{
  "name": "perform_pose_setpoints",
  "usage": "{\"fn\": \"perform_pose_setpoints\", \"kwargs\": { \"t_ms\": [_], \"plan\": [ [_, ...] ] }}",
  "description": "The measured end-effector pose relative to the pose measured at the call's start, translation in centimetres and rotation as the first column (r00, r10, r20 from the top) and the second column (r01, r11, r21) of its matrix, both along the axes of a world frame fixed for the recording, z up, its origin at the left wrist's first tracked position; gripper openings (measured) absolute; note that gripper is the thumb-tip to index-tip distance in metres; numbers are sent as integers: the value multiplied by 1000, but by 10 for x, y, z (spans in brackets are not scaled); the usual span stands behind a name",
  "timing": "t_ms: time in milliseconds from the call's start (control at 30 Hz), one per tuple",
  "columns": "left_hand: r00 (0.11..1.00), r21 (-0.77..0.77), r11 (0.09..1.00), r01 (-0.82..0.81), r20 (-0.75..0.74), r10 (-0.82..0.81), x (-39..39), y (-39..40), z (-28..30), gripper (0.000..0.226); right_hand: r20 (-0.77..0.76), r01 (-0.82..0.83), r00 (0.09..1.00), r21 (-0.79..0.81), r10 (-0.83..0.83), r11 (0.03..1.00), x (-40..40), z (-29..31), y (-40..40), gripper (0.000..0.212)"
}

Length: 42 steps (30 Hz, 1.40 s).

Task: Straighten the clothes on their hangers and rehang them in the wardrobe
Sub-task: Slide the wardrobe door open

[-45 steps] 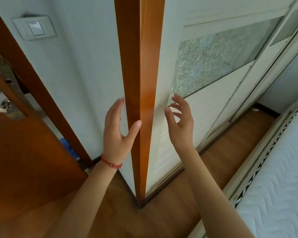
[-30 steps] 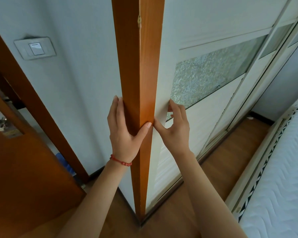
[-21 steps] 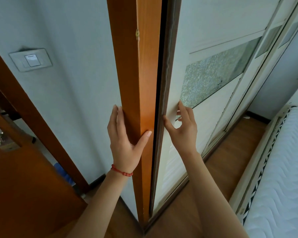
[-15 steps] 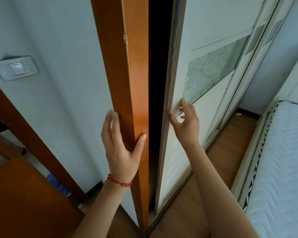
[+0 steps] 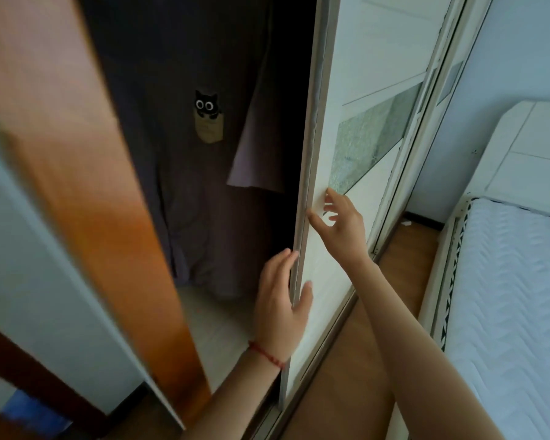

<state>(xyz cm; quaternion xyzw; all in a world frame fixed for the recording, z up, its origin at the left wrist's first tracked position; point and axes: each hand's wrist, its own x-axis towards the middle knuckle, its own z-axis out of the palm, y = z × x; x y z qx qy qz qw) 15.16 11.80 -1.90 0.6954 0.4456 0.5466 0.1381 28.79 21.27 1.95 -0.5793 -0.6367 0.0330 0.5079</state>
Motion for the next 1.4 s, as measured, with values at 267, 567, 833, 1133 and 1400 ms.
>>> {"fn": "perform_pose_setpoints", "kwargs": {
  "t_ms": [267, 567, 833, 1133, 1400],
  "plan": [
    [995, -293, 955, 53, 100, -24, 80, 143, -31, 97, 34, -99, 995, 57, 98, 993, 64, -4, 64, 61],
    [995, -277, 961, 8, 102, 21, 153, 220, -31, 90, 9, -109, 994, 71, 108, 992, 131, -8, 134, 77],
    [999, -311, 950, 12, 38, 0, 207, 278, -27, 99, 39, -36, 999, -27, 37, 999, 180, -2, 181, 64],
    [999, -356, 933, 48, 22, -42, 249, 339, -24, 100, 127, 120, 987, -149, -101, 982, 215, 2, 224, 58],
    [997, -390, 919, 56, -23, -71, 289, 378, -10, 128, 114, 170, 982, -206, -149, 964, 247, 10, 263, 53]
  ]
}}
